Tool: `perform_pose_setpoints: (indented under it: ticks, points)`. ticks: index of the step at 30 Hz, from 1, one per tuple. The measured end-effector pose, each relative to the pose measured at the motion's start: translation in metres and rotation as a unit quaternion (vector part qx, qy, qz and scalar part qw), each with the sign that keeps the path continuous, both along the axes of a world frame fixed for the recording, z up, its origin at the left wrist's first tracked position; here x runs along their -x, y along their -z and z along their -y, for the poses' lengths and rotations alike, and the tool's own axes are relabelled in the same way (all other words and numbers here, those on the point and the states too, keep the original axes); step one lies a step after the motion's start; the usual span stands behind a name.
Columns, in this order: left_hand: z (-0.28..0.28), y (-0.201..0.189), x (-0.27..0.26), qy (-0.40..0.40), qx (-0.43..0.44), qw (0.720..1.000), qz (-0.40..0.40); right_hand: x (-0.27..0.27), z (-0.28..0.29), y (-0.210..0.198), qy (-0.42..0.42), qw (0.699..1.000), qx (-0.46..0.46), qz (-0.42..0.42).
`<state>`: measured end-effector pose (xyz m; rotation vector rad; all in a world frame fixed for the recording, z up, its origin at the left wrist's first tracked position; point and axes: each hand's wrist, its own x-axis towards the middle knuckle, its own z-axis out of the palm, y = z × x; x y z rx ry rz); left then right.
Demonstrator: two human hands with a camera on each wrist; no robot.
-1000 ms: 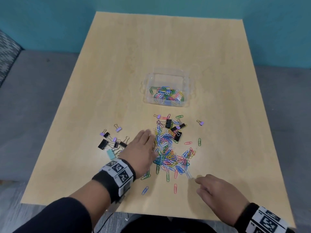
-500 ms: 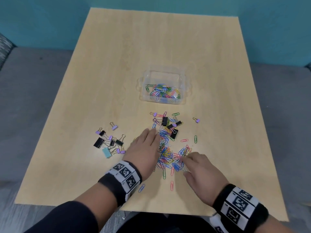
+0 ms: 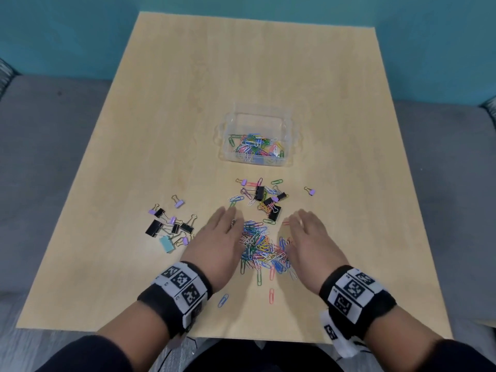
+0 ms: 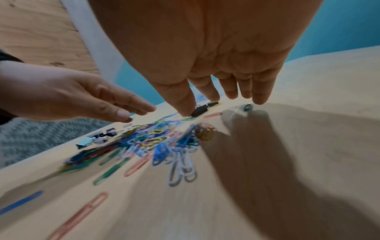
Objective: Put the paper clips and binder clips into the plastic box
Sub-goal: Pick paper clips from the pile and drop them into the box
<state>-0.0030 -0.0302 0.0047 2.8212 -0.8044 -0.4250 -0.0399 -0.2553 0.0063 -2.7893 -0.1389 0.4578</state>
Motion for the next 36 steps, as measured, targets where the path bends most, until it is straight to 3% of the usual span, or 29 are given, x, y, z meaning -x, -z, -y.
perform_pose_setpoints:
  ticks: [3,6,9,11,15,18,22,24,27,30,33,36]
  points:
    - [0.005,0.006,-0.014,-0.072,0.001,0.996,-0.045,-0.002,-0.002,0.004,-0.023,0.999,0.013,-0.031]
    - [0.008,0.015,-0.022,-0.028,0.002,0.998,-0.054,0.003,-0.007,-0.002,-0.072,0.997,-0.031,-0.018]
    - [-0.004,0.015,-0.017,-0.010,0.078,0.996,-0.038,0.001,0.011,-0.006,0.025,0.995,-0.092,-0.010]
    - [-0.013,0.014,-0.014,-0.020,0.081,0.996,-0.022,0.002,0.026,-0.006,0.072,0.994,-0.086,-0.012]
    - [-0.011,0.011,-0.002,-0.005,0.032,0.999,-0.021,0.008,0.011,-0.001,-0.023,0.999,-0.040,-0.011]
    - [-0.001,0.005,0.007,0.000,0.099,0.993,-0.066,0.015,-0.012,0.005,-0.101,0.993,-0.055,-0.030]
    - [-0.029,-0.017,0.027,-0.099,0.151,0.982,-0.052,0.029,-0.004,-0.006,-0.064,0.993,-0.102,-0.010]
    - [-0.045,-0.025,0.050,-0.079,0.134,0.981,-0.120,0.040,0.001,-0.016,-0.070,0.989,-0.127,-0.001]
    - [-0.049,-0.020,0.079,-0.035,0.100,0.953,-0.285,0.056,-0.008,-0.022,-0.125,0.968,-0.173,-0.132]
    - [-0.037,-0.006,0.079,-0.037,0.117,0.958,-0.258,0.053,-0.030,-0.012,-0.153,0.957,-0.183,-0.165]
    - [-0.026,-0.004,0.067,-0.073,0.155,0.967,-0.191,0.037,-0.043,-0.003,-0.095,0.963,-0.217,-0.129]
    - [-0.034,-0.013,0.065,-0.131,0.110,0.977,-0.130,0.033,-0.032,-0.005,-0.043,0.977,-0.193,-0.073]
